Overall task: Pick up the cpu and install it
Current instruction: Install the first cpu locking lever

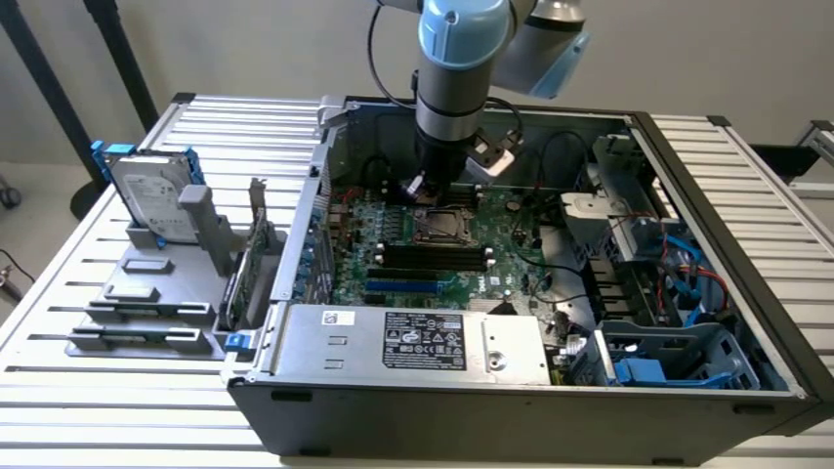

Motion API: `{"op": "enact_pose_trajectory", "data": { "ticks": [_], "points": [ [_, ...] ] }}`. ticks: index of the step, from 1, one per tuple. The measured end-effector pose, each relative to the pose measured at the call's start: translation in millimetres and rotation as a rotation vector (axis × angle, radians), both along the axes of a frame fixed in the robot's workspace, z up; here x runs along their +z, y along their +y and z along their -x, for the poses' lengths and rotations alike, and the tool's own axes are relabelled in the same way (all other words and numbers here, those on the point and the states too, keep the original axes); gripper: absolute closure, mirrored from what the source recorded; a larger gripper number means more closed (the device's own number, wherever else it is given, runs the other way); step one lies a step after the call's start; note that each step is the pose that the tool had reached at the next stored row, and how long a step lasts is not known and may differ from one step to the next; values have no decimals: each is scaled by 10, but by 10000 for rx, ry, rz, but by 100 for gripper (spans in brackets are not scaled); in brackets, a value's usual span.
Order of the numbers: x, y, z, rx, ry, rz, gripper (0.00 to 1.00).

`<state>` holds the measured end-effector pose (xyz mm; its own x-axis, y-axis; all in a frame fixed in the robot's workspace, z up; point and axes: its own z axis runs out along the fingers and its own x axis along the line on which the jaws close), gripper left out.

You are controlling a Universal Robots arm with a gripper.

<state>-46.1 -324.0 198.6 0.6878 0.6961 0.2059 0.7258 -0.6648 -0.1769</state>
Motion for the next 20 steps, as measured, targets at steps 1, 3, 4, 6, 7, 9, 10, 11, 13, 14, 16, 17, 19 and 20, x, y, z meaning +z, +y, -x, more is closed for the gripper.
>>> {"op": "enact_pose_trajectory", "data": {
  "ticks": [1,3,4,6,7,9,10,11,13,14,16,17,19,20],
  "points": [
    [0,1,0,1,0,0,89],
    [-1,2,0,1,-1,0,89],
    [-1,3,0,0,0,1,89],
    [-1,3,0,0,0,1,89],
    [-1,3,0,-1,1,1,89],
    [-1,3,-2,-1,1,2,89],
    [-1,3,-3,0,2,2,89],
    [-1,3,-4,-1,3,2,89],
    [-1,3,-8,-1,4,2,89],
    [-1,3,-10,0,6,1,89],
    [-1,2,-15,0,10,3,89],
    [-1,1,-18,0,14,3,89],
    [-2,-3,-22,0,22,2,89],
    [-1,-5,-23,0,25,4,89]
  ]
}}
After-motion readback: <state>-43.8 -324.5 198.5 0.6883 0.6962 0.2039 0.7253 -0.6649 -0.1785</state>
